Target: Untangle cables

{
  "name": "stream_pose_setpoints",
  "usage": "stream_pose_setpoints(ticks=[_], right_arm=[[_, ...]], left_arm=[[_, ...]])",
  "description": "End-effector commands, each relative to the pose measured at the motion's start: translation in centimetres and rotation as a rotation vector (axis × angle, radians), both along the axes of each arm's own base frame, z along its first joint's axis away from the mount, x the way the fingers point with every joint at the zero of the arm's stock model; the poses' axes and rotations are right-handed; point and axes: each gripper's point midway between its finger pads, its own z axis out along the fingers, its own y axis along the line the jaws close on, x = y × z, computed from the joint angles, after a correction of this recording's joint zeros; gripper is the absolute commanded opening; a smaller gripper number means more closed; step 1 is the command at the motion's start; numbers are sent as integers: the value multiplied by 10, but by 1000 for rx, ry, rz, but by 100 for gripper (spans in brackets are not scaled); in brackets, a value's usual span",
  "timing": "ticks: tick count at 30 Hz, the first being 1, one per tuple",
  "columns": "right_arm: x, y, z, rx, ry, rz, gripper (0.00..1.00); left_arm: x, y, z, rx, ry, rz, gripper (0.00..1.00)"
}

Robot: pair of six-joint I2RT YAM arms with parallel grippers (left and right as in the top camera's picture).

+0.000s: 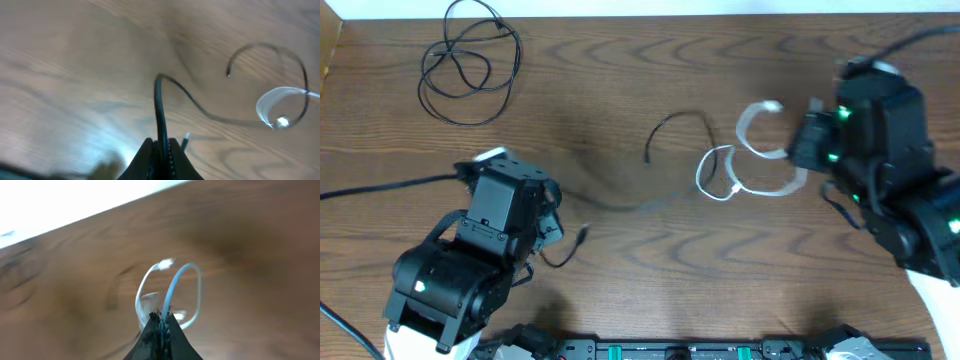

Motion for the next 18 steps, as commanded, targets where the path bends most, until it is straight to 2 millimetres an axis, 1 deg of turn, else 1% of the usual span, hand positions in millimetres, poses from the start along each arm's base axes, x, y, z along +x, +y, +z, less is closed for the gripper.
stream_pose_setpoints(ticks=[1, 4, 7, 10, 14, 15, 16, 18], right_arm=[[-8, -78, 2, -149, -19, -380, 1], [-18, -99, -12, -156, 53, -477, 1], [-20, -104, -23, -146, 114, -495, 1], [-18, -97, -32, -113, 154, -468, 2], [-13, -79, -44, -45, 211, -403, 1], [-12, -76, -46, -36, 222, -394, 1], [-11, -73, -49, -27, 234, -384, 1], [-9, -71, -53, -28, 251, -380, 1]], left_arm=[[-1, 35, 6, 80, -43, 230, 8], [-3, 42, 6, 99, -46, 276, 8], [-2, 41, 6, 97, -44, 275, 8], [-3, 41, 5, 102, -35, 274, 8], [-5, 36, 1, 76, -12, 254, 8], [-5, 35, 1, 73, -10, 250, 9], [-5, 35, 1, 74, -10, 249, 12], [-4, 34, 1, 86, -8, 231, 13]])
